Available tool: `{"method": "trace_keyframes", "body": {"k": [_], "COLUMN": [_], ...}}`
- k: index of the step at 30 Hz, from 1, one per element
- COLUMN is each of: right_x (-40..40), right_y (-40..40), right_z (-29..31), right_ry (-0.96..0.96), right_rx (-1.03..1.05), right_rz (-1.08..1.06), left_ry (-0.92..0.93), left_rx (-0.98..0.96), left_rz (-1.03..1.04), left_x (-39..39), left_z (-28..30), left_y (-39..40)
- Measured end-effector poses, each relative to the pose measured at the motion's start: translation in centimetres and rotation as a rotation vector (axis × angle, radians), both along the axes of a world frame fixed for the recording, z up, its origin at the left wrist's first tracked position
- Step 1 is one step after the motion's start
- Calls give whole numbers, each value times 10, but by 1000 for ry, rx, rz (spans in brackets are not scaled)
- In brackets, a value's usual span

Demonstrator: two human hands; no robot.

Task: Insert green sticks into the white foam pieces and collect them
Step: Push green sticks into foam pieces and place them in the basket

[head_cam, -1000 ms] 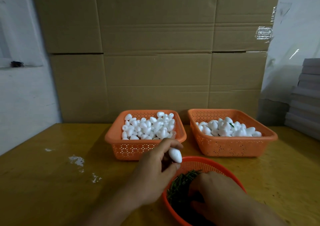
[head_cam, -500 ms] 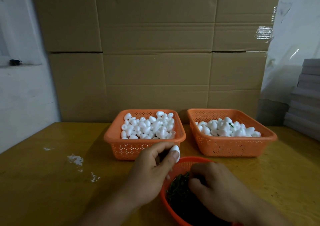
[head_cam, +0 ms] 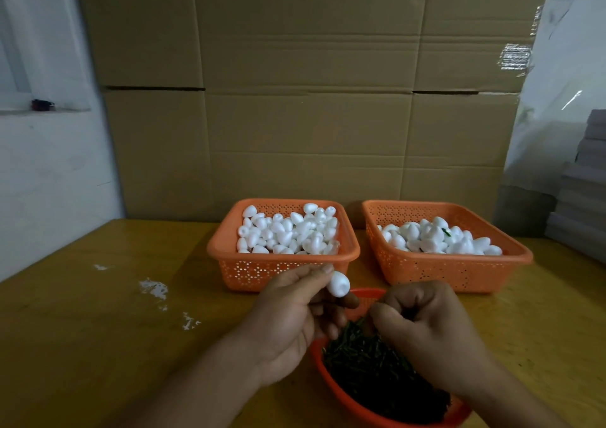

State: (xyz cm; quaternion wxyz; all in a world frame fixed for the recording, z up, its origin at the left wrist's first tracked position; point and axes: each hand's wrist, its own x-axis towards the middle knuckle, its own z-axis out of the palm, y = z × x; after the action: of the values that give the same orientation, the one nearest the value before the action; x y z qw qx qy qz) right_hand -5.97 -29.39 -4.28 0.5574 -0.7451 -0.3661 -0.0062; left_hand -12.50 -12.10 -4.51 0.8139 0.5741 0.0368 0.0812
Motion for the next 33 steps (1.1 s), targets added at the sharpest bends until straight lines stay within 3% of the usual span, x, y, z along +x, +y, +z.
{"method": "trace_keyframes", "body": {"k": [10,33], "right_x": [-7,-2], "right_y": [-4,1], "right_z": [11,-2], "right_ry": [16,91], "right_rx": [101,10], "right_rz": [255,198], "left_ry": [53,16], "left_rx": [-17,59], "left_rz": [9,0], "left_x": [-1,-2], "left_z": [-1,0], "left_y": [0,-1]}}
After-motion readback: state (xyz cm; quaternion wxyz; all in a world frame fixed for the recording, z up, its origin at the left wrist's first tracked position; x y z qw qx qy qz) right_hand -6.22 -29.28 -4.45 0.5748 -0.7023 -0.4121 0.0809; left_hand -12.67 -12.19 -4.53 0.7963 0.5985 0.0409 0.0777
